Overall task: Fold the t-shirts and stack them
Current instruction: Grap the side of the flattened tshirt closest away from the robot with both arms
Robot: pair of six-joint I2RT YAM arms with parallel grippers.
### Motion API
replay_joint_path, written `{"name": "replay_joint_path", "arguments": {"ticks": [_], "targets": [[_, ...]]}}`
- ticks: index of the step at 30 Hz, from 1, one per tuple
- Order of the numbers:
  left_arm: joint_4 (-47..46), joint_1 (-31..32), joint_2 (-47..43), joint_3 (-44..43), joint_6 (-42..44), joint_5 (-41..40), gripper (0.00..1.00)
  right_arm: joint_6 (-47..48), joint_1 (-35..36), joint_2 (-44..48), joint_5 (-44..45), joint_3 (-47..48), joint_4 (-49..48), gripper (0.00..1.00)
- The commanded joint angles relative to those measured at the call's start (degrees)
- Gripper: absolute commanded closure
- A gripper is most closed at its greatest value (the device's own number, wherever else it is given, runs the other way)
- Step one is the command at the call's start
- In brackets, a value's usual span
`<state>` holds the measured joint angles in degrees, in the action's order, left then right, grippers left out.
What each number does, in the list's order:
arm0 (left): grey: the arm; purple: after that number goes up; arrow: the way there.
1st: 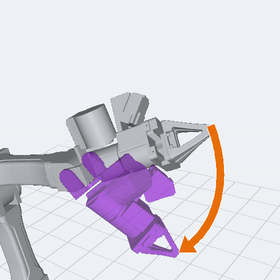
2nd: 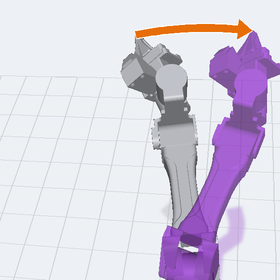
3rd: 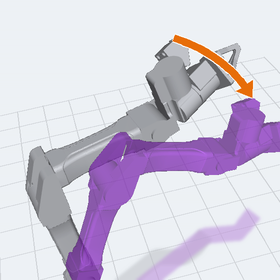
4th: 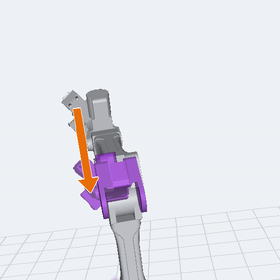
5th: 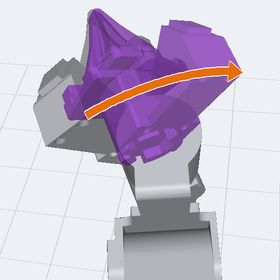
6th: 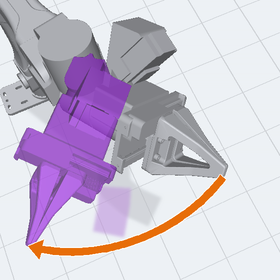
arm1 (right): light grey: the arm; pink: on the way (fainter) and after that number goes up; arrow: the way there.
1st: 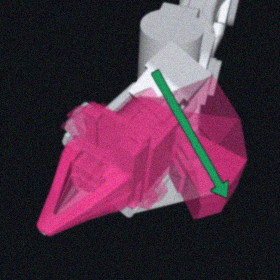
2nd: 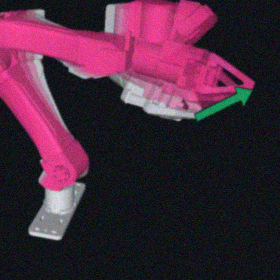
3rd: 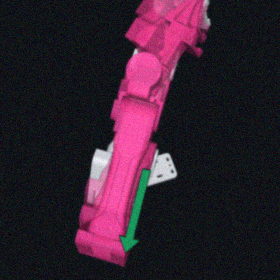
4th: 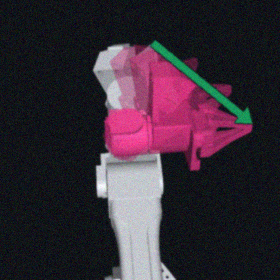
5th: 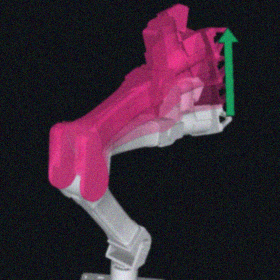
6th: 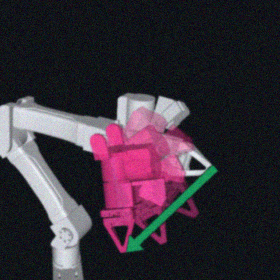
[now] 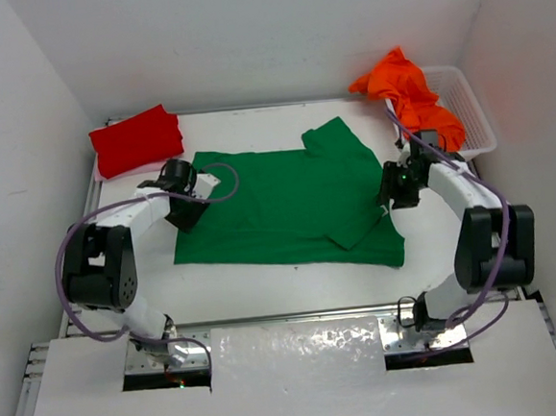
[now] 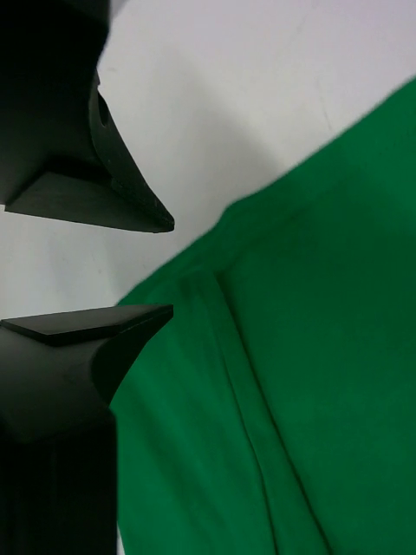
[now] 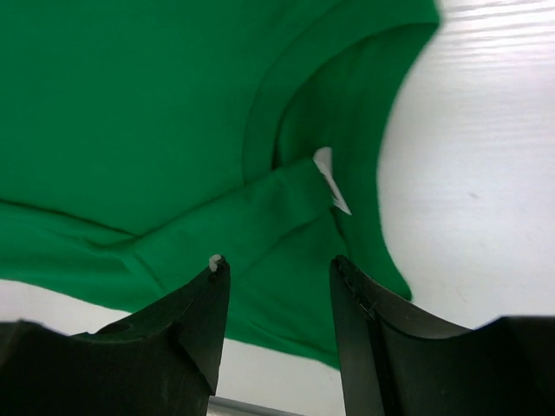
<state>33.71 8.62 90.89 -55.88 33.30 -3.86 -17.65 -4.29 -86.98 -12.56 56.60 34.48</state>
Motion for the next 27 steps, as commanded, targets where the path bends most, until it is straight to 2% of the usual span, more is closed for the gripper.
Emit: {"name": "replay_joint_path", "arguments": {"ticks": [1, 12, 17, 27], "targets": [[0.12, -0.71, 1.82, -3.27, -2.18, 5.25, 0.63, 0.07, 1.48, -3.80, -1.86, 2.90, -2.75, 0.53], [-1.46, -0.62, 4.29, -0.37, -4.29, 6.05, 0.65, -0.02, 2.45, -11.19, -0.19, 2.82, -5.47, 0.51], [-1.20, -0.62, 4.56, 0.15, -4.38, 6.41, 0.69, 0.07, 2.45, -12.07, 0.25, 2.64, -5.74, 0.50], [-3.83, -0.71, 3.51, 0.95, -4.65, -3.17, 0.66, -0.46, 2.62, -12.60, -1.24, 2.20, -6.27, 0.53]]}}
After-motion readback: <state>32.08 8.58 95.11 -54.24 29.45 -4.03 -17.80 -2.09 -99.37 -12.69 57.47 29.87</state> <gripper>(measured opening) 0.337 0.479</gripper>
